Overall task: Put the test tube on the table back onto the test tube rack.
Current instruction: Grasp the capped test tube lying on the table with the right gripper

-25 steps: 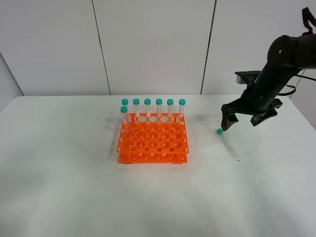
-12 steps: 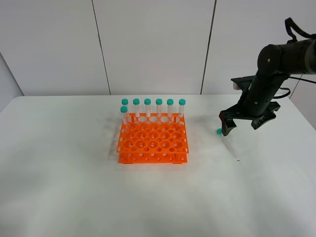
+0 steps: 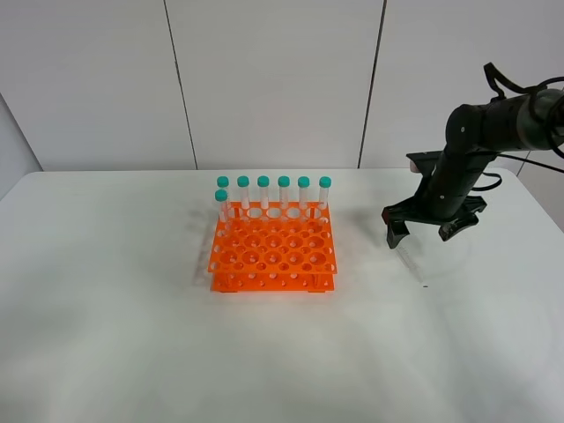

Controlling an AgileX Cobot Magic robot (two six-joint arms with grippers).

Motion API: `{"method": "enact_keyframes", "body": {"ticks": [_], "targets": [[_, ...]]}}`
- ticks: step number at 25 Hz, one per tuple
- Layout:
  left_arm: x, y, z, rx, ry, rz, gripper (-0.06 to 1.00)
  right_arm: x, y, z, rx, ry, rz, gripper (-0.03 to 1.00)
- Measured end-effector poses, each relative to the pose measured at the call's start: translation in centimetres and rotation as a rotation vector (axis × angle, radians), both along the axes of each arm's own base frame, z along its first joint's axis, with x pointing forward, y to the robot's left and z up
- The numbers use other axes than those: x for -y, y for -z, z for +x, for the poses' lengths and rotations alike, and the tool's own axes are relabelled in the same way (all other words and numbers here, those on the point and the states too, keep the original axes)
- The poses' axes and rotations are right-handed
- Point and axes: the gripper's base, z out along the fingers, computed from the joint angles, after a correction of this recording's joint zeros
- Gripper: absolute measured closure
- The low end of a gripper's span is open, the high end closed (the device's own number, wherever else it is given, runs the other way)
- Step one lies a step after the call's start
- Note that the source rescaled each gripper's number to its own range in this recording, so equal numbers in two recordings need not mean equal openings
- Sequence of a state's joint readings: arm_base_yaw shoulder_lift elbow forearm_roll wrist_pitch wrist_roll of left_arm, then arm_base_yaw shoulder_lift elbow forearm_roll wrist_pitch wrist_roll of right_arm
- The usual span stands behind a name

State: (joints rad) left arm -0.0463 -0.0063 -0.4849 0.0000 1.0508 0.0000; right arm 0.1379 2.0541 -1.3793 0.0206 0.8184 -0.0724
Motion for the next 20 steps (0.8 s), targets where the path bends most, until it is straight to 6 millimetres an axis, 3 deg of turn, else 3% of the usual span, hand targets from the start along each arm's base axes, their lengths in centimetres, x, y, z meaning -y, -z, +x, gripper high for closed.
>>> {"method": "enact_keyframes", "body": {"ticks": [9, 20], "targets": [[-0.1, 0.0, 0.0, 0.0, -0.003, 0.005, -0.06, 0.0, 2.4, 0.3, -0.033, -0.01, -0.006, -0.03], [-0.1, 0.0, 0.0, 0.0, -0.003, 0.005, -0.06, 0.0, 2.4, 0.4, -0.019, -0.067, -0.016, -0.03]]}}
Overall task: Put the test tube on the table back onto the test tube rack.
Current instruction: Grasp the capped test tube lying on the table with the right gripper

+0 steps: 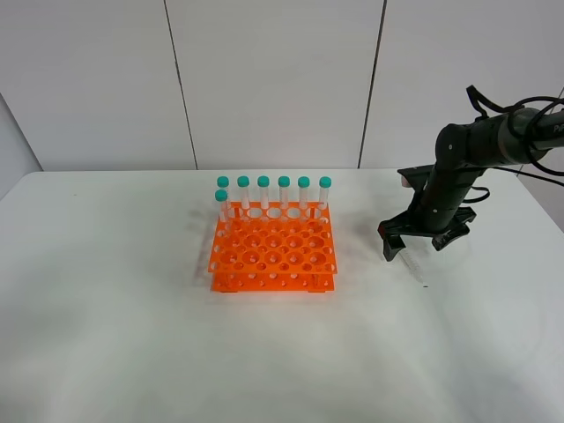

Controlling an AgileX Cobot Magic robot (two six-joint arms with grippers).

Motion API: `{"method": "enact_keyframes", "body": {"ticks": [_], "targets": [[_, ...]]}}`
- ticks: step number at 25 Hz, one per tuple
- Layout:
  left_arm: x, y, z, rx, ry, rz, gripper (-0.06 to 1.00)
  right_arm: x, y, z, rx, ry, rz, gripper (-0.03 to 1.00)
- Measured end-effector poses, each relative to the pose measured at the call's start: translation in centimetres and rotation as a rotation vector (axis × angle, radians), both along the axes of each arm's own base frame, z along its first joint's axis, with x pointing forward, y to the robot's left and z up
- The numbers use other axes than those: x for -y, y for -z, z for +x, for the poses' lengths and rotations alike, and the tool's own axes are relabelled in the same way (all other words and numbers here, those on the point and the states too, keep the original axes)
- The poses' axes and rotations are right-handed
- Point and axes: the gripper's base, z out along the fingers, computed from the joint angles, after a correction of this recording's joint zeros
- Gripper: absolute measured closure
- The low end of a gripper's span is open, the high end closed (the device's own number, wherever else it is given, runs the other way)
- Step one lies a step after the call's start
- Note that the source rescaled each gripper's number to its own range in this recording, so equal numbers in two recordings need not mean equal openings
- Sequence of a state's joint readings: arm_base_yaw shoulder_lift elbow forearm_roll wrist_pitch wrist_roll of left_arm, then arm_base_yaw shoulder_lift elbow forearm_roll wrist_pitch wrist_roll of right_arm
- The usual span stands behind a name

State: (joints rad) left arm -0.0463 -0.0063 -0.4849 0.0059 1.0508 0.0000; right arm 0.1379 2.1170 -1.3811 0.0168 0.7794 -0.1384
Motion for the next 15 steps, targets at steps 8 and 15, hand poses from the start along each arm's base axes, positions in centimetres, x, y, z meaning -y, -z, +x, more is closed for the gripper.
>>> {"method": "enact_keyframes", "body": {"ticks": [8, 15], "targets": [[0.0, 0.0, 0.0, 0.0, 0.0, 0.0, -0.06, 0.0, -0.01, 0.05, 0.006, -0.001, -0.001, -0.03], [0.0, 0.0, 0.0, 0.0, 0.0, 0.0, -0.06, 0.04, 0.77, 0.09, -0.008, -0.005, -0.008, -0.03]]}}
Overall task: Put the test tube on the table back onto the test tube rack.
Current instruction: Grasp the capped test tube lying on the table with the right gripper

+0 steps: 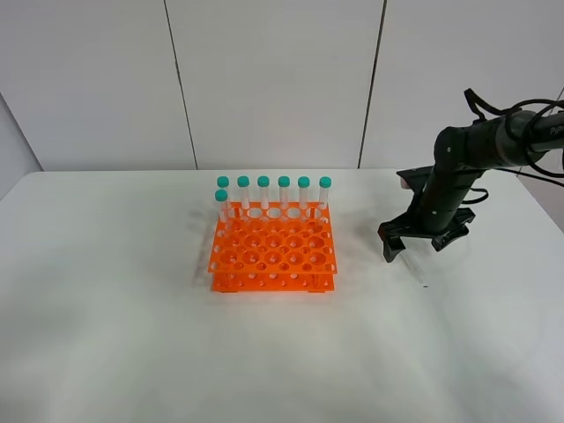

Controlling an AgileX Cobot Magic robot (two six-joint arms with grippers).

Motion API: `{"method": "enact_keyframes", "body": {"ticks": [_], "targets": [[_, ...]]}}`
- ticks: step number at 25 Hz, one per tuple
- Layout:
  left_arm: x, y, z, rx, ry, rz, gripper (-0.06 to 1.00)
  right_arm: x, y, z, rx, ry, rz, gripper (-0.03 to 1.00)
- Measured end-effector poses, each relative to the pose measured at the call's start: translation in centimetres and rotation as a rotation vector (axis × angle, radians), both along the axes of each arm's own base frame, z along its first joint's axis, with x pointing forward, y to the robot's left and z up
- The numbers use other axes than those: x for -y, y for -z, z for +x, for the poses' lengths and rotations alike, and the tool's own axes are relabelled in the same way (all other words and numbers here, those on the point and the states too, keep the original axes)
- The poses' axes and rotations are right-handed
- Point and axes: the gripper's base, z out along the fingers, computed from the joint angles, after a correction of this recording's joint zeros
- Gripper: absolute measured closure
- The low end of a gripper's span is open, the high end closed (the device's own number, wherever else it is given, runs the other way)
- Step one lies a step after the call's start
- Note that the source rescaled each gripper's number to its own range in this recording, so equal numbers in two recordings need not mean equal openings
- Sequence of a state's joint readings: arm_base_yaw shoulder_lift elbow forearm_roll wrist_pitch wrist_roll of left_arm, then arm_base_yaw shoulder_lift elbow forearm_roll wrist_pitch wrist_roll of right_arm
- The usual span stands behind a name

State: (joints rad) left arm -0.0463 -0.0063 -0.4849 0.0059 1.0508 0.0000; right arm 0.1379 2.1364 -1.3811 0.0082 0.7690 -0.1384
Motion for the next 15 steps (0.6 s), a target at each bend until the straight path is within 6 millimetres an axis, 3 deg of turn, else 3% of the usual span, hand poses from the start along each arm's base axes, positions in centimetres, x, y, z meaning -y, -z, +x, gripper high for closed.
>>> {"method": "enact_keyframes", "body": {"ticks": [15], "targets": [[0.0, 0.0, 0.0, 0.0, 0.0, 0.0, -0.06, 0.01, 0.51, -0.01, -0.011, -0.001, -0.003, -0.03]]}}
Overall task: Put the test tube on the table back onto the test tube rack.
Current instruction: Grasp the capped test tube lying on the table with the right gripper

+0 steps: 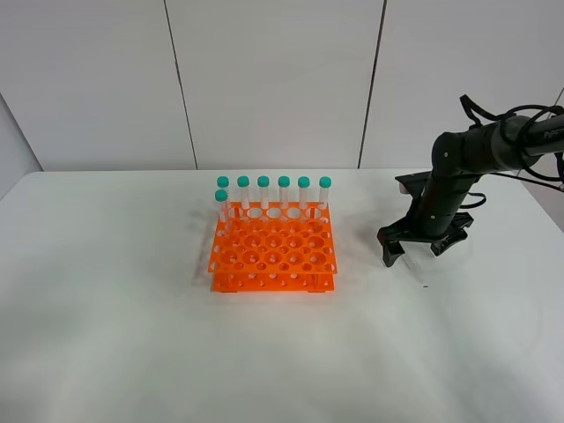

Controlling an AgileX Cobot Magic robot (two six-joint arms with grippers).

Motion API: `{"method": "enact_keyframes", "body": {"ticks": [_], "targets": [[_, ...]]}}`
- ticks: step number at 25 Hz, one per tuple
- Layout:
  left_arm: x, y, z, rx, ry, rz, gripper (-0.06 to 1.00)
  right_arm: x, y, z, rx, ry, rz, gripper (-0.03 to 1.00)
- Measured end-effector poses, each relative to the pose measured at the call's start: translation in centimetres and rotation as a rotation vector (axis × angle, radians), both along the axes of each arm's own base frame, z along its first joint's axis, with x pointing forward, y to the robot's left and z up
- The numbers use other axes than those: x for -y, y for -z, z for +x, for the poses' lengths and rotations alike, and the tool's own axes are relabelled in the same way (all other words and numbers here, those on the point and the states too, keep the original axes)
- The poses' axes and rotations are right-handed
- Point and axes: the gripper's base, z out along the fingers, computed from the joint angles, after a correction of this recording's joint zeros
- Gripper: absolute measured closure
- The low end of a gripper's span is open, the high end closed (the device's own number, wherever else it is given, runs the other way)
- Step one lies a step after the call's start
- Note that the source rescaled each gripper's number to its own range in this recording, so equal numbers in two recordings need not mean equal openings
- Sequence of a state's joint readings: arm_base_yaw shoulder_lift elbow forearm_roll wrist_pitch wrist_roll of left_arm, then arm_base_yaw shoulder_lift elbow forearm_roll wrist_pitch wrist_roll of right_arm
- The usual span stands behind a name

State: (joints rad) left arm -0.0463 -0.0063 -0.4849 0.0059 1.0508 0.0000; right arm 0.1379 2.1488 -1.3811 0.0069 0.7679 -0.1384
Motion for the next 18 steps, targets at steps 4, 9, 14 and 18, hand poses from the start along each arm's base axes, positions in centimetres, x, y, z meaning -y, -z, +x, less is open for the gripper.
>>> {"method": "enact_keyframes", "body": {"ticks": [4, 9, 14, 18], "targets": [[0.0, 0.0, 0.0, 0.0, 0.0, 0.0, -0.06, 0.0, 0.24, -0.01, -0.006, 0.0, -0.001, -0.03], [0.0, 0.0, 0.0, 0.0, 0.0, 0.0, -0.06, 0.05, 0.93, -0.03, -0.025, -0.005, -0.009, -0.03], [0.0, 0.0, 0.0, 0.0, 0.0, 0.0, -0.06, 0.05, 0.91, -0.03, -0.026, -0.005, -0.009, 0.11], [0.0, 0.0, 0.0, 0.0, 0.0, 0.0, -0.06, 0.05, 0.96, -0.05, -0.03, -0.005, -0.01, 0.82]]}}
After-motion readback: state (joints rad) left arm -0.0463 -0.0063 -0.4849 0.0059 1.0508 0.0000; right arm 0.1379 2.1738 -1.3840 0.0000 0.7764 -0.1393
